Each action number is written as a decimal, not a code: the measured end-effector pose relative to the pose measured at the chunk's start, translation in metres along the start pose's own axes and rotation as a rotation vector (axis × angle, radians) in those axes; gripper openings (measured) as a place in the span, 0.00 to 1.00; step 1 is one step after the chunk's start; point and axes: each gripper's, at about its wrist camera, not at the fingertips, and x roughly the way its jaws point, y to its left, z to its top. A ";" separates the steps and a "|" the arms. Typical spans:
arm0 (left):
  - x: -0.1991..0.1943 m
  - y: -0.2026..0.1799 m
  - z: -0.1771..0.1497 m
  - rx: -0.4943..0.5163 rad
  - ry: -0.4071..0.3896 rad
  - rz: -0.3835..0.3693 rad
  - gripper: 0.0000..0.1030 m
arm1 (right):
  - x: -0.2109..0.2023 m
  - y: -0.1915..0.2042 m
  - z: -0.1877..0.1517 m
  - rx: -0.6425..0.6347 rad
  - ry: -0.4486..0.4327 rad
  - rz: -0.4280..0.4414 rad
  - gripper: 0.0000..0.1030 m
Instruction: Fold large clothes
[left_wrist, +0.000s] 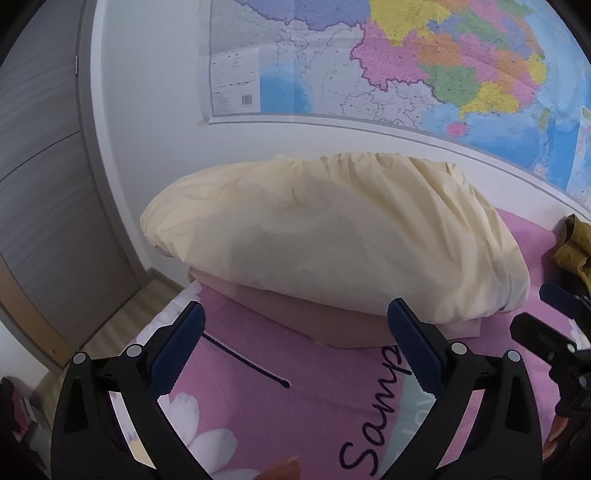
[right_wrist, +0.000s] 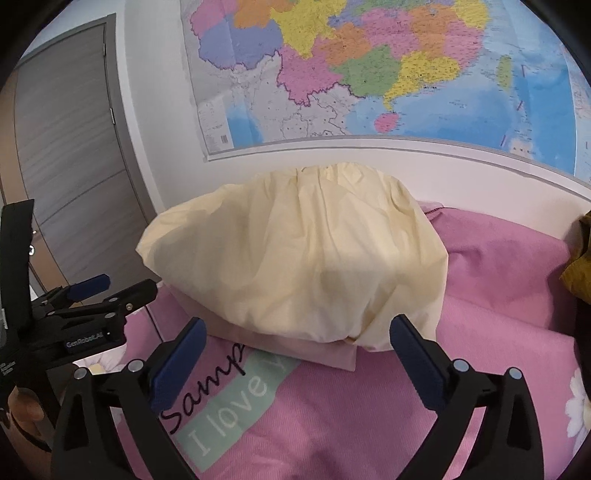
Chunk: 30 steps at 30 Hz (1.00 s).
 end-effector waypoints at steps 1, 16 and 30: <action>-0.001 0.000 -0.001 -0.005 0.002 -0.005 0.95 | -0.002 0.001 -0.001 0.000 -0.004 -0.007 0.94; -0.024 -0.012 -0.012 0.006 -0.008 0.010 0.95 | -0.030 0.011 -0.017 -0.025 -0.029 -0.022 0.94; -0.038 -0.016 -0.017 0.001 -0.004 0.013 0.95 | -0.041 0.016 -0.026 -0.024 -0.031 -0.036 0.94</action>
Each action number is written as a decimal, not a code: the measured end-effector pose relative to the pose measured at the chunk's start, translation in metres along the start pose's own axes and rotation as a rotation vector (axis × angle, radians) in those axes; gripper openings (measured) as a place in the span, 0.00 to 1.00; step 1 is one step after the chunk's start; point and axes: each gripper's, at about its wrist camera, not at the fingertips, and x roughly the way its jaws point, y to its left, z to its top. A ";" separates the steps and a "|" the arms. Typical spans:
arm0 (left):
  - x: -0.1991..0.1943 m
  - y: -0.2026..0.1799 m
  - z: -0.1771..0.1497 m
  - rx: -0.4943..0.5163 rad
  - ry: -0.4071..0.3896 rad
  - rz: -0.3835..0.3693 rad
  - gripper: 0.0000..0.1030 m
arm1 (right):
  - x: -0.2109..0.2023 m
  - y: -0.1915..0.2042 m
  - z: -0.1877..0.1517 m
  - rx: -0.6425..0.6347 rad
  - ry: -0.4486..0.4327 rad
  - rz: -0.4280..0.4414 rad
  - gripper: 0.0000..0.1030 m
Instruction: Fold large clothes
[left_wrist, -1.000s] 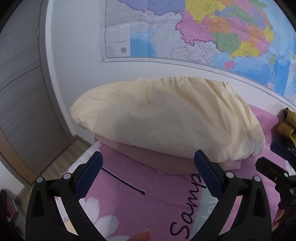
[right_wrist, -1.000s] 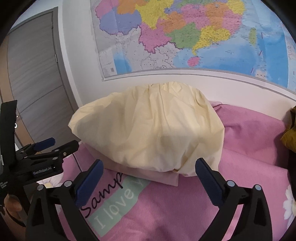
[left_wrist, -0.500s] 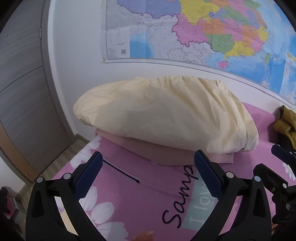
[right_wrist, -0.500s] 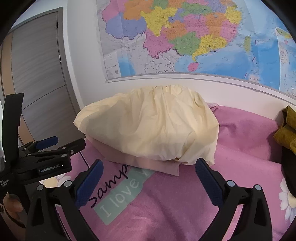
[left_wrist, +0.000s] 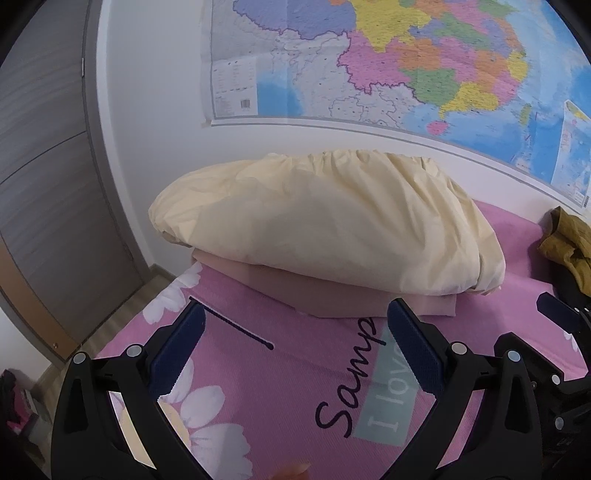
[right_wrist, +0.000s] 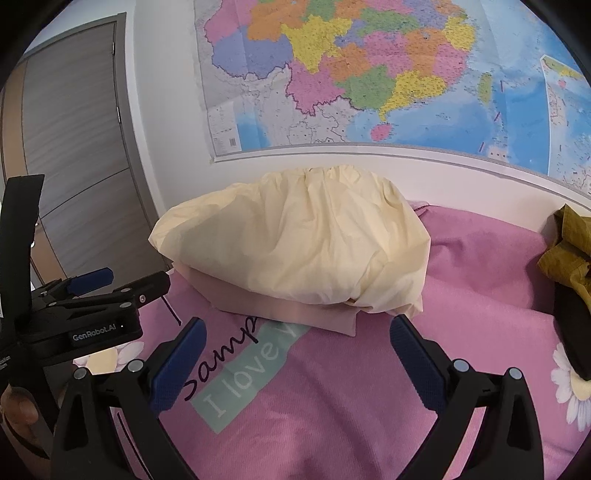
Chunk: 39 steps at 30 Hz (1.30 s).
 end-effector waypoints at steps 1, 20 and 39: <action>0.000 0.000 0.000 -0.002 0.003 -0.003 0.95 | -0.001 0.001 0.000 -0.002 0.000 0.000 0.94; -0.019 -0.004 -0.013 -0.010 0.009 -0.001 0.95 | -0.020 0.008 -0.008 -0.008 -0.024 -0.005 0.94; -0.035 -0.007 -0.017 -0.010 0.003 -0.015 0.95 | -0.038 0.008 -0.012 0.002 -0.043 -0.002 0.94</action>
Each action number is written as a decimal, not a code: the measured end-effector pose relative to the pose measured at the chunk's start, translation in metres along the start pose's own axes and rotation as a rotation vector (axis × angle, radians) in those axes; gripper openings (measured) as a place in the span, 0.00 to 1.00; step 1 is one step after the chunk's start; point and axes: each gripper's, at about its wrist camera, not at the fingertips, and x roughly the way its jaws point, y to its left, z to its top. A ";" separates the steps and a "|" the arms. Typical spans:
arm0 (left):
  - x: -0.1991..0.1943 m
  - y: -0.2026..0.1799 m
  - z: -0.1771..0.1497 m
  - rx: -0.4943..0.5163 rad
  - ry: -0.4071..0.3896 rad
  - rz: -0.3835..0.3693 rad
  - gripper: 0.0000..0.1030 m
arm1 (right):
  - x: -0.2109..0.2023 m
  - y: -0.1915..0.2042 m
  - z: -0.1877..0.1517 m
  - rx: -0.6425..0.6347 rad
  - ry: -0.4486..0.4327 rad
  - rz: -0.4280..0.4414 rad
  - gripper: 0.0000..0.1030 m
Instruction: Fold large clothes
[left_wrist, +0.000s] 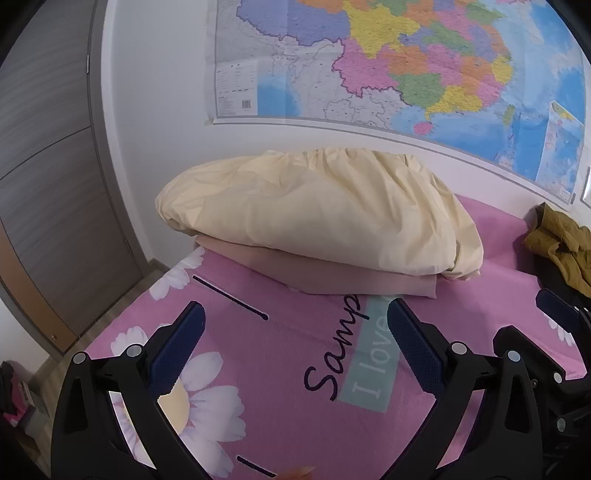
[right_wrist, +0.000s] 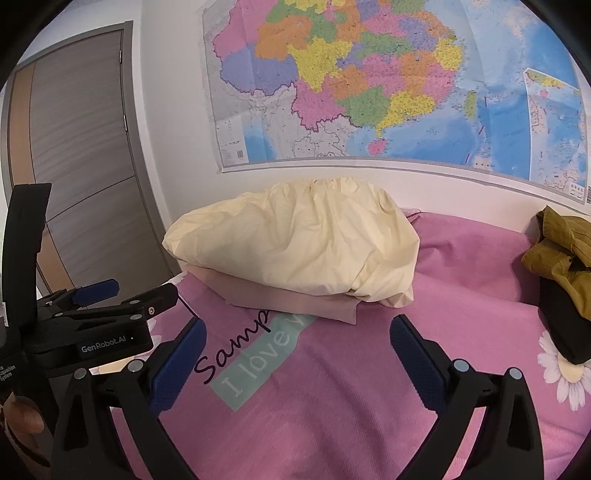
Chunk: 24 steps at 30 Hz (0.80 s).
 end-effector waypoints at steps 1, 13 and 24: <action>-0.001 0.000 0.000 -0.001 0.001 0.001 0.95 | 0.000 0.000 0.000 -0.001 0.000 0.001 0.94; -0.001 -0.003 -0.003 0.002 0.004 0.006 0.95 | -0.001 0.002 -0.001 0.004 0.000 -0.002 0.94; -0.002 -0.004 -0.004 0.002 0.005 0.009 0.95 | 0.000 0.002 -0.001 0.010 -0.001 -0.004 0.94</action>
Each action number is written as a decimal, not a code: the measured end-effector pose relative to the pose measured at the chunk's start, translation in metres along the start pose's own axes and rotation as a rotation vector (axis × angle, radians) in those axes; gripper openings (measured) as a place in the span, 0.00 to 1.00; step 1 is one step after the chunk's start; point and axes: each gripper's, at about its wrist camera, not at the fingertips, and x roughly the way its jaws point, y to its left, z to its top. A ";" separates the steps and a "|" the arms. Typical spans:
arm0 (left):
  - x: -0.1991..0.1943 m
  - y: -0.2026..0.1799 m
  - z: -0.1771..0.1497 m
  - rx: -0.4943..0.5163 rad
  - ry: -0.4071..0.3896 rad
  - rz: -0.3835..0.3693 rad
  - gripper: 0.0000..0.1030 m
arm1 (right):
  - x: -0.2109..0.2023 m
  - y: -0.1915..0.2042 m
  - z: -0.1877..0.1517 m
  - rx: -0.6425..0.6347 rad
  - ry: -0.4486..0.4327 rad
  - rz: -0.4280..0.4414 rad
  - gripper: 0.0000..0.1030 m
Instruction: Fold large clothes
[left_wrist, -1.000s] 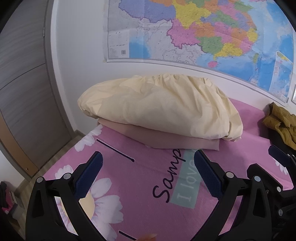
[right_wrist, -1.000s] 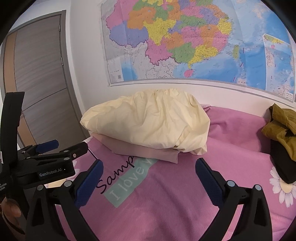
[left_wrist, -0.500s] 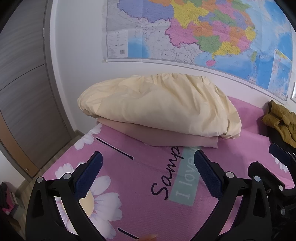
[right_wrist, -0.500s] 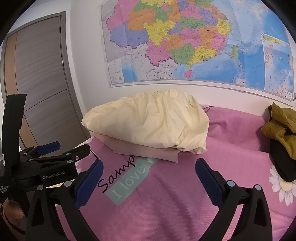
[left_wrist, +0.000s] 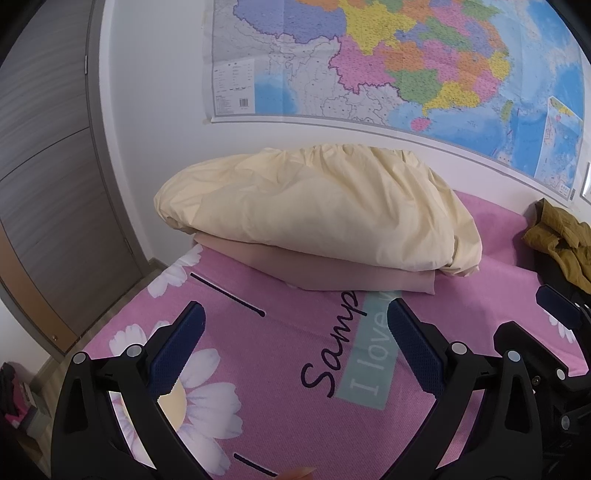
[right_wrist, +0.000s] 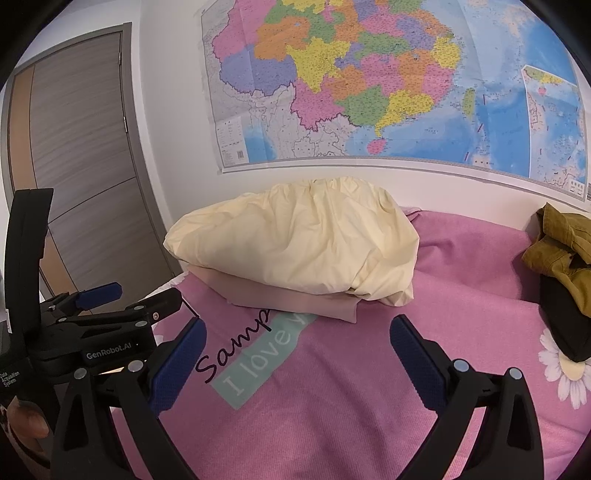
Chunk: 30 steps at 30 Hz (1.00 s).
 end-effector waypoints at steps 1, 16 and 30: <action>0.000 0.000 0.000 0.001 0.001 0.000 0.95 | 0.000 0.000 0.000 -0.001 0.000 -0.001 0.94; -0.001 -0.001 -0.002 0.000 -0.004 -0.001 0.95 | 0.000 0.000 0.000 0.002 0.000 0.002 0.94; -0.001 -0.001 0.000 -0.002 -0.011 -0.003 0.95 | 0.000 0.002 0.002 0.000 -0.003 0.001 0.94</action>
